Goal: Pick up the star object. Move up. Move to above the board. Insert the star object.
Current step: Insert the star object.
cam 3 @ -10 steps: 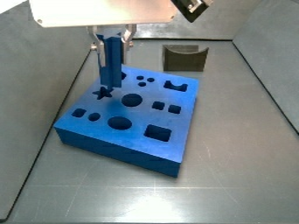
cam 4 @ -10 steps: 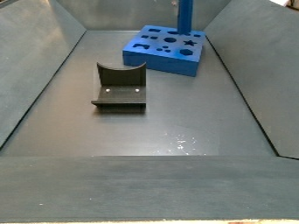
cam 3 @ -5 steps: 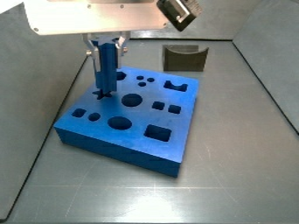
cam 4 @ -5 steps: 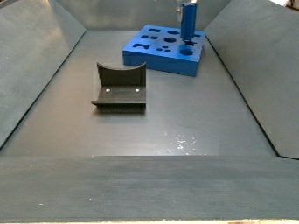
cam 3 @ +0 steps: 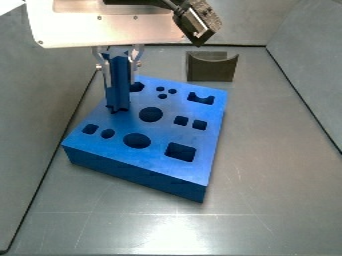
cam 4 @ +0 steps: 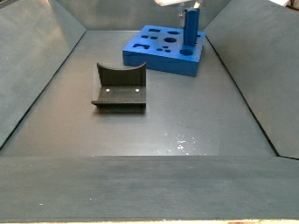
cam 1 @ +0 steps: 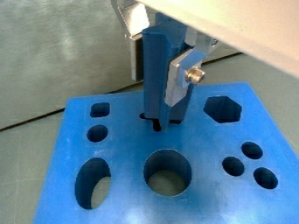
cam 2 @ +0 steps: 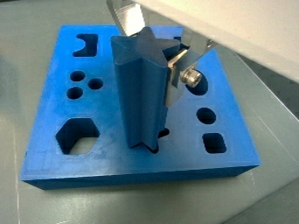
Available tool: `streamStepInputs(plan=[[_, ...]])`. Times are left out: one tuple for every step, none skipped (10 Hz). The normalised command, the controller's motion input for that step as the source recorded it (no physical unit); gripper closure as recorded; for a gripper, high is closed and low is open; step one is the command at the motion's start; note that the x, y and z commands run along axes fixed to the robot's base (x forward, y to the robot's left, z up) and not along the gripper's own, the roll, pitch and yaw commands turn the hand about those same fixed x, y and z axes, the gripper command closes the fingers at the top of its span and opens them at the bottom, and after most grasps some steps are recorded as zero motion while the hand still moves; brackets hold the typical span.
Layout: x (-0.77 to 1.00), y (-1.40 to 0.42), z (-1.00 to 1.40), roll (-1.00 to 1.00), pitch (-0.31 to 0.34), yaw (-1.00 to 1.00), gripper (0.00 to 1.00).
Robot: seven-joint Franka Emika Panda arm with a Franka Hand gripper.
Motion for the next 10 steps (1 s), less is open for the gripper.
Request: streamStepInputs(plan=[[-0.17, 0.00, -0.55, 0.00, -0.051, -0.09, 1.00], [-0.14, 0.00, -0.50, -0.03, -0.020, -0.28, 1.00], [0.00, 0.00, -0.08, -0.01, 0.000, -0.18, 1.00], [0.00, 0.00, -0.03, 0.00, 0.000, -0.06, 1.00], [0.00, 0.00, -0.07, 0.00, 0.000, -0.10, 1.00], [0.00, -0.10, -0.16, 0.00, 0.000, -0.33, 1.00], [0.02, -0.10, -0.19, 0.00, 0.023, 0.06, 1.00], [0.09, -0.16, -0.08, 0.00, 0.000, 0.00, 1.00], [0.10, -0.07, 0.00, 0.00, 0.023, -0.16, 1.00], [0.13, -0.09, 0.00, 0.00, 0.000, -0.13, 1.00]])
